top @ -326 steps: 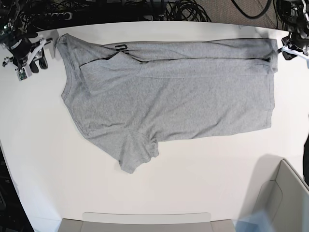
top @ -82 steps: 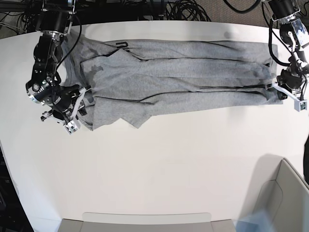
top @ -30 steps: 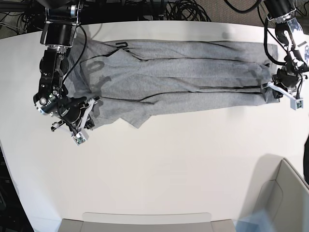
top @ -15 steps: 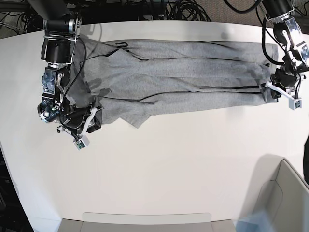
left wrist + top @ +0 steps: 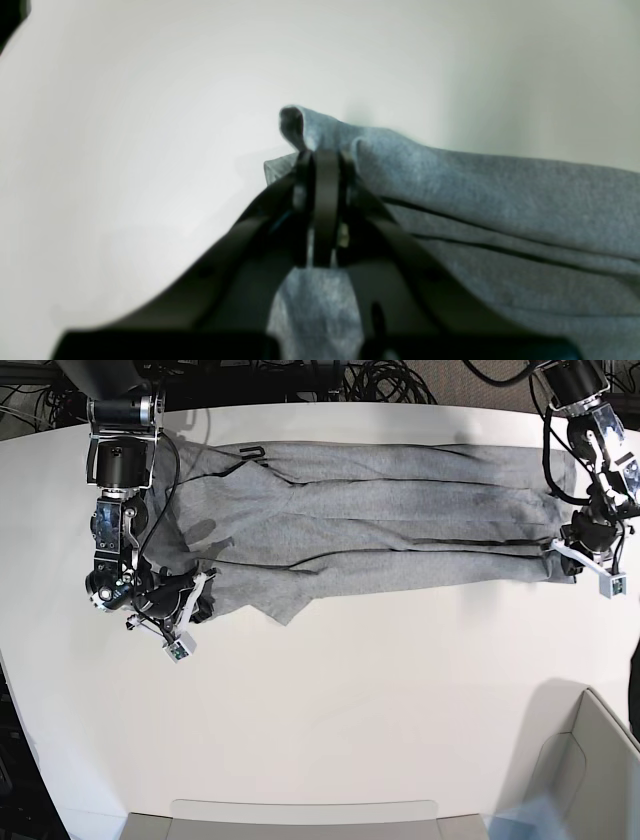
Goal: Fold the T-shirt properly
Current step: 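Regrasp the folded edge with the right gripper and adjust it, then pull the strip ends apart with both grippers, straightening the strip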
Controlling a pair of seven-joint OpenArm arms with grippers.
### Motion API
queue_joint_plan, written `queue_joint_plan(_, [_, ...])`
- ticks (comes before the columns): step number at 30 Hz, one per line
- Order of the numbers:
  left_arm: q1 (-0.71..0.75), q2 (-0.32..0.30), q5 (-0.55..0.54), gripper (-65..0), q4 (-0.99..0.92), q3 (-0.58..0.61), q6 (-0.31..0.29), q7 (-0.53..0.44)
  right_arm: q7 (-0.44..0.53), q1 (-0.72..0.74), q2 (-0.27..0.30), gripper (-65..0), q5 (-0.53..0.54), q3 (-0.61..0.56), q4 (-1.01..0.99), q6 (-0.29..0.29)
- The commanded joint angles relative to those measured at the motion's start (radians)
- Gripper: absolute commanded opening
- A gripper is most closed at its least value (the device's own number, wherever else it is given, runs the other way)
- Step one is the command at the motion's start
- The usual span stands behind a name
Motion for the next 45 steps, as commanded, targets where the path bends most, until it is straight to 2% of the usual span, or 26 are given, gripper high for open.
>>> queue_joint_plan(1, [-0.008,-0.016,-0.004,-65.0,0.016,-0.006,0.001,-0.013,0.019,0.025,0.008,-65.0,0.013,0.003,0.020,0.005])
queue_joint_plan(8, [-0.008,-0.016,-0.004,-65.0,0.016,-0.001,0.003,-0.012,0.015,0.017,0.011,-65.0,0.013,0.003,0.053,0.005])
queue_joint_plan(16, [-0.008,-0.016,-0.001,-65.0,0.016,-0.004,0.003,-0.012,-0.134,-0.034,0.011,-65.0,0.013,0.012,0.323,0.005])
queue_joint_plan(21, [-0.008,-0.016,-0.002,-65.0,0.016,-0.001,0.003,-0.010,-0.215,-0.050,0.031,-65.0,0.013,0.012,0.382,0.005])
queue_joint_plan(33, [0.021,-0.016,-0.004,-65.0,0.021,-0.006,0.003,-0.010,-0.225,-0.109,0.048,-65.0,0.016,0.016,0.415,0.006])
queue_joint_plan(37, [0.041,-0.018,-0.004,-65.0,0.074,-0.008,0.003,-0.010,-0.228,-0.113,0.048,-65.0,0.019,0.016,0.466,0.008])
queue_joint_plan(45, [0.115,-0.019,0.001,-65.0,0.165,-0.008,0.003,-0.010,-0.324,-0.161,0.046,-65.0,0.019,0.016,0.621,0.012])
